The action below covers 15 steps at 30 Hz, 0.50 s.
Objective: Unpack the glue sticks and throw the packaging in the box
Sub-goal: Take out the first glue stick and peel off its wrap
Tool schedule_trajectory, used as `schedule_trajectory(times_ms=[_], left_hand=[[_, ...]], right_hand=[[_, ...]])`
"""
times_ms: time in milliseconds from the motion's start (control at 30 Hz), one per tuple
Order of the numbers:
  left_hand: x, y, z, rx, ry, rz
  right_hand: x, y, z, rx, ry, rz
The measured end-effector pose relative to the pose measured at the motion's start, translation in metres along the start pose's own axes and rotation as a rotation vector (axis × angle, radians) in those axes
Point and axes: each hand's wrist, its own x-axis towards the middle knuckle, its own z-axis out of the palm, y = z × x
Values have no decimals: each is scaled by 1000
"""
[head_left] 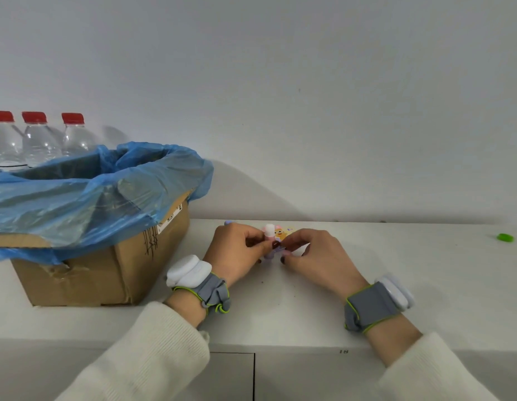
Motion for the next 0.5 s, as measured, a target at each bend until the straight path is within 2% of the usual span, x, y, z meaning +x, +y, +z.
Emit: schedule_trajectory(times_ms=[67, 300, 500], left_hand=[[-1, 0, 0, 40, -23, -29], [-2, 0, 1, -56, -33, -74], [-4, 3, -2, 47, 39, -50]], right_hand=[[1, 2, 1, 11, 5, 4], [3, 3, 3, 62, -18, -3], [3, 1, 3, 72, -31, 2]])
